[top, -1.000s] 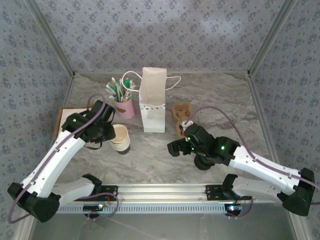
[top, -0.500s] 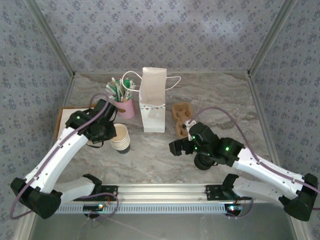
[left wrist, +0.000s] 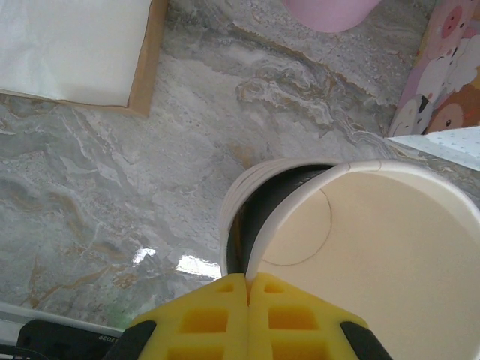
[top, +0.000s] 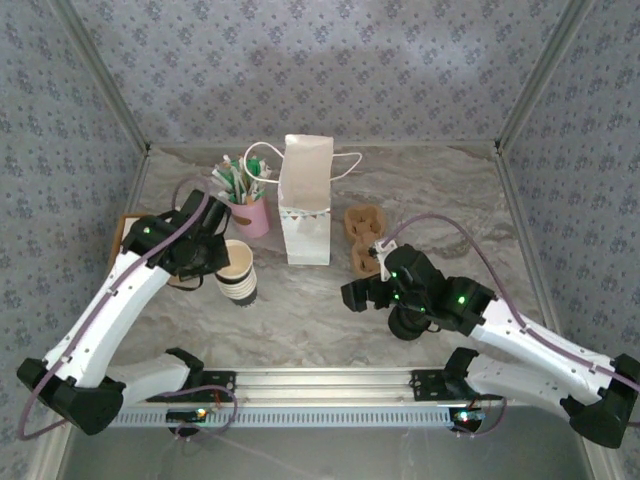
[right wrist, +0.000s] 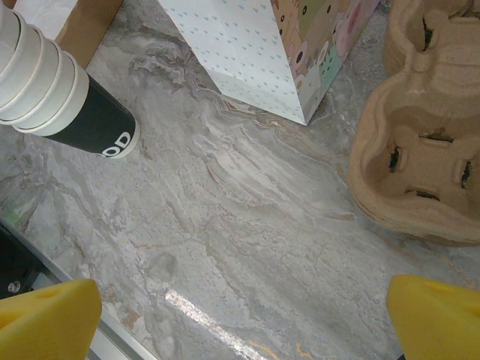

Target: Pack the takeout coffee

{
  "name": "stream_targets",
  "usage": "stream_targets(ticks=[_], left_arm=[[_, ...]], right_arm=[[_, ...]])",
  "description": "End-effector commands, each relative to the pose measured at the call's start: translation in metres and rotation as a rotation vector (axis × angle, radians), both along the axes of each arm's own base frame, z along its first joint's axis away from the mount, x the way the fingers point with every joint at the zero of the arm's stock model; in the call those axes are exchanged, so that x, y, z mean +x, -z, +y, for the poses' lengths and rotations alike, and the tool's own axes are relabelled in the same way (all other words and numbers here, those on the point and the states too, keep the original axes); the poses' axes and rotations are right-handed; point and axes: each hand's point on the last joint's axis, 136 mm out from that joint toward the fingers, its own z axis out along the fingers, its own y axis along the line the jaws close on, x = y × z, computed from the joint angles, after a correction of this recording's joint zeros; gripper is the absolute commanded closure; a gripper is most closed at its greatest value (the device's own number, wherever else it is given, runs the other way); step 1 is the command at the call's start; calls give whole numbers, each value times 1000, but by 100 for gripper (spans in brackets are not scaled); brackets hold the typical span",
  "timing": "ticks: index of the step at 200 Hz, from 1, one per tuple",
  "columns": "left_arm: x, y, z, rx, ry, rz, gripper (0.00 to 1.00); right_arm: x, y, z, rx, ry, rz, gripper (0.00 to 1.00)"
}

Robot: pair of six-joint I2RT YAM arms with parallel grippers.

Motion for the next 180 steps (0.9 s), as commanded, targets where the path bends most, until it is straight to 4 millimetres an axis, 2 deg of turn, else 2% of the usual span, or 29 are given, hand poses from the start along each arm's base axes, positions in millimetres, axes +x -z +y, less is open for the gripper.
stream_targets(ticks=[1,65,102,141,180], left_arm=[[-3,-16,2,1,10,-19,100],[-16,-77,-9,-147,91,-142,100],[-27,-101,-38,-308,182,-177,100],[-33,-99,-74,-330,284,-181,100],[-36,-75,-116,-226,388,-156,100]], right_arm=[[-6,3,-7,-15,-11,7,0],[-7,7,-22,-40,19,27,0],[-2,9,-30,-46,52,28,0],[8,15,-44,-65,126,40,0],[17,25,-67,-85,240,84,0]])
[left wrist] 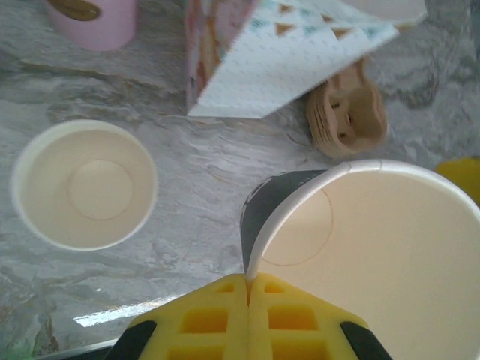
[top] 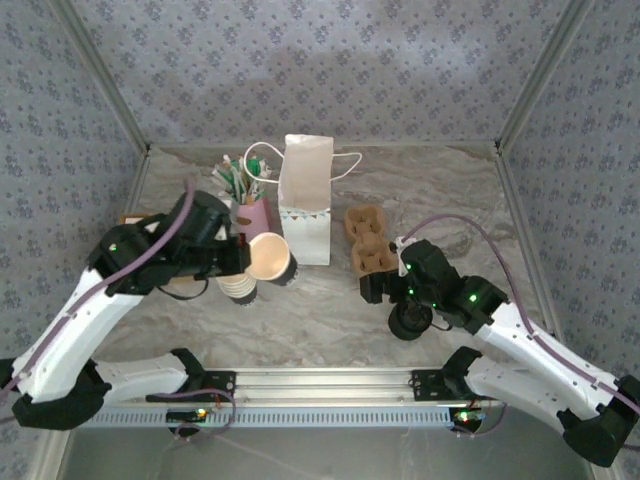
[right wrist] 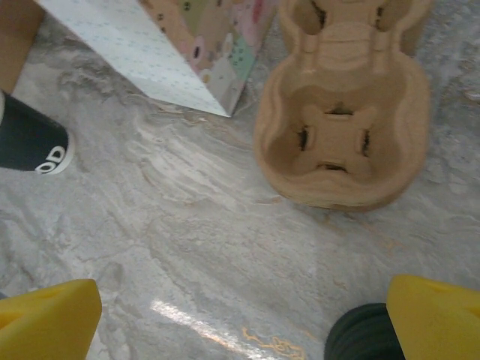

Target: Pack the takeout coffee

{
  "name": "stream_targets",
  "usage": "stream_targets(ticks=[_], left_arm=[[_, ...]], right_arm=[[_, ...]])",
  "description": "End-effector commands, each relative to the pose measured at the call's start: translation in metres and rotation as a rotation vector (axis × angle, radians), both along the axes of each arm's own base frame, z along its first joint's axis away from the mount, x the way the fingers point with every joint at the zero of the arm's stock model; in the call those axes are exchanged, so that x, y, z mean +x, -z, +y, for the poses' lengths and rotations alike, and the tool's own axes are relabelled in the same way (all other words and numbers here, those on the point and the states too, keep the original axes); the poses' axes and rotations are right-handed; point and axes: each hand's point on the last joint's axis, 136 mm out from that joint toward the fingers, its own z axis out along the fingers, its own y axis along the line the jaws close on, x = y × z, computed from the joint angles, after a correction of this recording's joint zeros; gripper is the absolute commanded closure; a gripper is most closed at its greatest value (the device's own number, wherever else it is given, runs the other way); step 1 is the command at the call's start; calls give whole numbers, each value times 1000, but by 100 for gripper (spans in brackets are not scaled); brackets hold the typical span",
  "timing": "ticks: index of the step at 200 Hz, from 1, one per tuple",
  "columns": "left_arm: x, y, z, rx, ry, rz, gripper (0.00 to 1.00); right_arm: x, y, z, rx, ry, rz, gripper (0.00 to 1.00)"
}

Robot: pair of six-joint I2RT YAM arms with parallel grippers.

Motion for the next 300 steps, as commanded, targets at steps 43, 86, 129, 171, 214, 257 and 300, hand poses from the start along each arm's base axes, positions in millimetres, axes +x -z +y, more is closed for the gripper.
stream_targets(ticks=[43,86,129,171,214,257,300], left_arm=[[3,64,-71,171,72,33,100],[3,121,-100,245,55,87,100],[-3,161,-101,279,33,150,100],[-7,183,-96,318,17,187,99],[-9,191,-94,326,2,201,77],[-8,176,-89,332,-4,171,57],[-5,126,-92,281,17,20,11]], right_arm=[[7,28,-52,-53,219,122,0],[9,39,-62,12,271,188,0],[10,46,-66,38,287,219,0],[9,49,-68,52,297,240,0],[5,51,-68,66,298,265,0],[4,44,-64,72,265,254,0],[-1,30,-78,-21,323,243,0]])
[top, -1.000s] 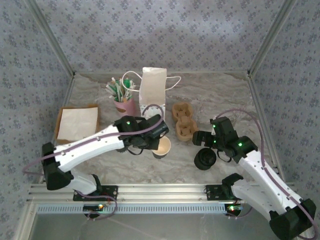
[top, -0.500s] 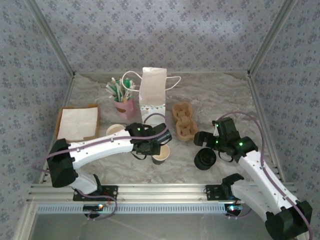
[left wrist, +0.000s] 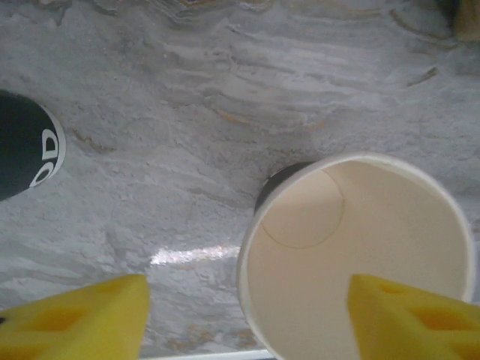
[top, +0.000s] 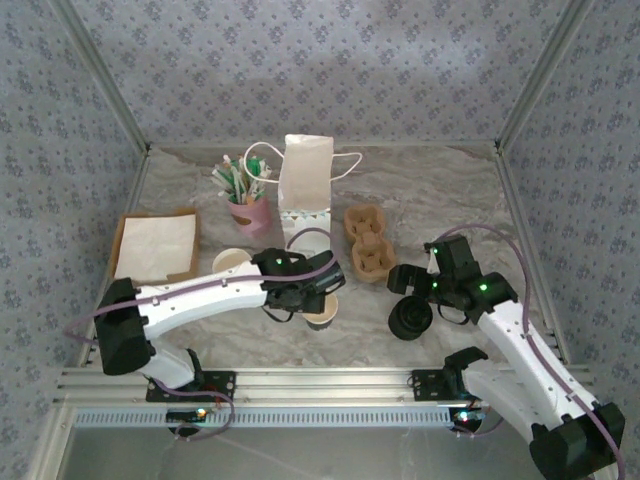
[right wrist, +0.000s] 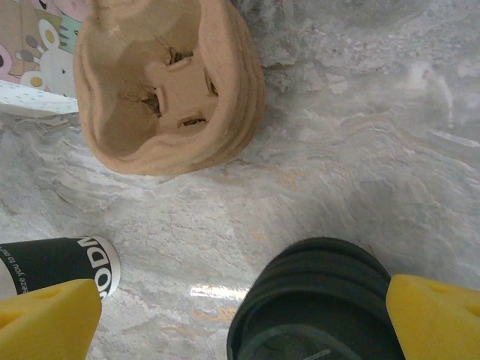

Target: Pack the takeout coffee

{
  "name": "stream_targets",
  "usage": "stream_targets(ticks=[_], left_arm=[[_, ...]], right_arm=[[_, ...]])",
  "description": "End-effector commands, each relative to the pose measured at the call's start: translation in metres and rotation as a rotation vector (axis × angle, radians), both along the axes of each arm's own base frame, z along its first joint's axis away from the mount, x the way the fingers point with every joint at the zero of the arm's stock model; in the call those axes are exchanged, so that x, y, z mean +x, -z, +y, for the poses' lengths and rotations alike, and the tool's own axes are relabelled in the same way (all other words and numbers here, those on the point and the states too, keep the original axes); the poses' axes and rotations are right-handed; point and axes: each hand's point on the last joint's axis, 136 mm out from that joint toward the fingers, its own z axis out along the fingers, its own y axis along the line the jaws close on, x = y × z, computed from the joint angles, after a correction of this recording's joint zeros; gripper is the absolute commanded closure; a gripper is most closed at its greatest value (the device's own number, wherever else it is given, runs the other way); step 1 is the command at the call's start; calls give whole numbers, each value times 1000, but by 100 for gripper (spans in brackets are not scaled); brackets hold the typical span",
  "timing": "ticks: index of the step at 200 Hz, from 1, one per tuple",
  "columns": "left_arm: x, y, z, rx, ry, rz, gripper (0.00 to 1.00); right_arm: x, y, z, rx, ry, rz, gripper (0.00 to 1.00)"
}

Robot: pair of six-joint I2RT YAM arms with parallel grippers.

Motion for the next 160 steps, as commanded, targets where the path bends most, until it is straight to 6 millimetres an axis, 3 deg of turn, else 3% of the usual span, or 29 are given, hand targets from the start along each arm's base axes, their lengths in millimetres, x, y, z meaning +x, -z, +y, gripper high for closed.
stream_targets(ticks=[1,10,43,79,101,160], left_arm=[[5,-48,-1,-63,28,-127,10],[5,-58,-4,-84,46,-159,1],[6,-83,-21,-154,112,-256,0],[8,-95,-38,-215,168,-342,1],[9,-96,-39,-242,181,-374,1],[8,-85,-24,-255,161,-398,1]], right_arm=[[-6,-14,-11,-72,28,-5,0],[-8,-15,-16,-109,47,-2,0],[-21,-23,-39,-247,153,9,0],[-35,-19,-62,-367,295,76,0],[-40,-6,-57,-371,286,114,0],[-36,21,-20,-235,218,157,1]])
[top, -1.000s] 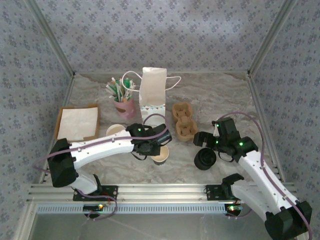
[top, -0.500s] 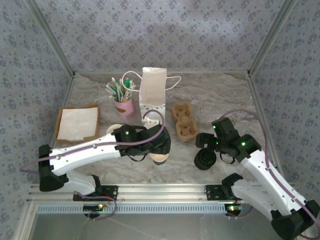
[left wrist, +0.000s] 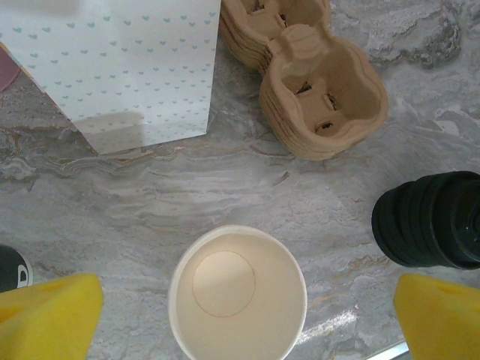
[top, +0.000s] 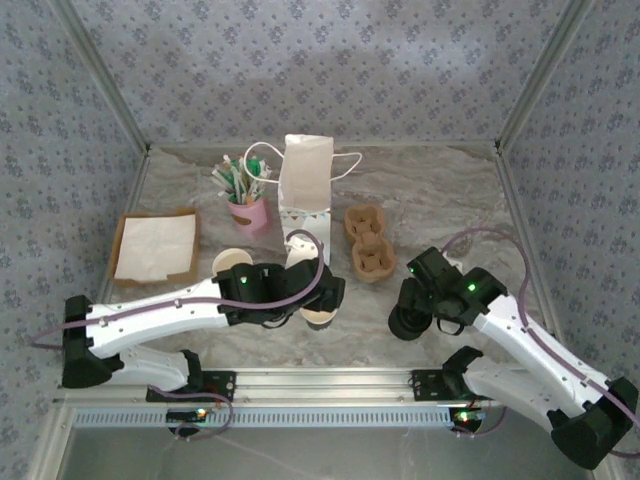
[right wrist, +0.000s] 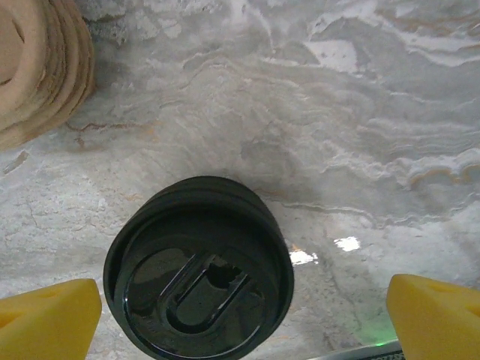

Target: Pack the takeout coffee

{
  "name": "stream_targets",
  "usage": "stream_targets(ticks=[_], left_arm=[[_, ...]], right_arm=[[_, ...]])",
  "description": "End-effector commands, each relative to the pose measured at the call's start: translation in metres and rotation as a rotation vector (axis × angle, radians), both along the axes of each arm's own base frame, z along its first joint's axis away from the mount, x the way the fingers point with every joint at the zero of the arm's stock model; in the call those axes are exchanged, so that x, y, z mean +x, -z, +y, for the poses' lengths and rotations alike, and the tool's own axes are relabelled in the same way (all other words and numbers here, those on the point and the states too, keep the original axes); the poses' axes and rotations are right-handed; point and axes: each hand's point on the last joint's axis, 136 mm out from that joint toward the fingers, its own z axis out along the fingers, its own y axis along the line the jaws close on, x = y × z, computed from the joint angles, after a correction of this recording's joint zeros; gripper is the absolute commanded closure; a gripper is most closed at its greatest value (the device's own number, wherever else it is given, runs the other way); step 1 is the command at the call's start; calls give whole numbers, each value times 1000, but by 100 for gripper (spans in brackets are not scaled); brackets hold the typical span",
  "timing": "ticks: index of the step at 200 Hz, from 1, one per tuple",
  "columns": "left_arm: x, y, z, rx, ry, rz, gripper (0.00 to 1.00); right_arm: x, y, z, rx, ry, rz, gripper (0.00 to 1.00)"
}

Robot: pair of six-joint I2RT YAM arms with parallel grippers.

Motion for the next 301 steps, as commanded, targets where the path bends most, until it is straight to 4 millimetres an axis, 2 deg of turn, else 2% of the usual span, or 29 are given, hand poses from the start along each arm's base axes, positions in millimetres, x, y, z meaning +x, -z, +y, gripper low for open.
stream_targets(ticks=[1,31,79,226,301], left_arm=[[2,-9,3,-33,-6,-49,1],[2,-2,12,-9,-23,-49,1],[5,-1,17,8,-33,-68,1],[5,0,15,9,-28,-73,1],[5,-1,15,6,-26,-73,1]], right_arm=[[3,7,13,54,15,10,1],[3,16,16,38,26,46,4],[4,21,20,25,29,65,8],[-12,33,20,-22,29,108,12],[-14,36,19,-42,31,120,11]])
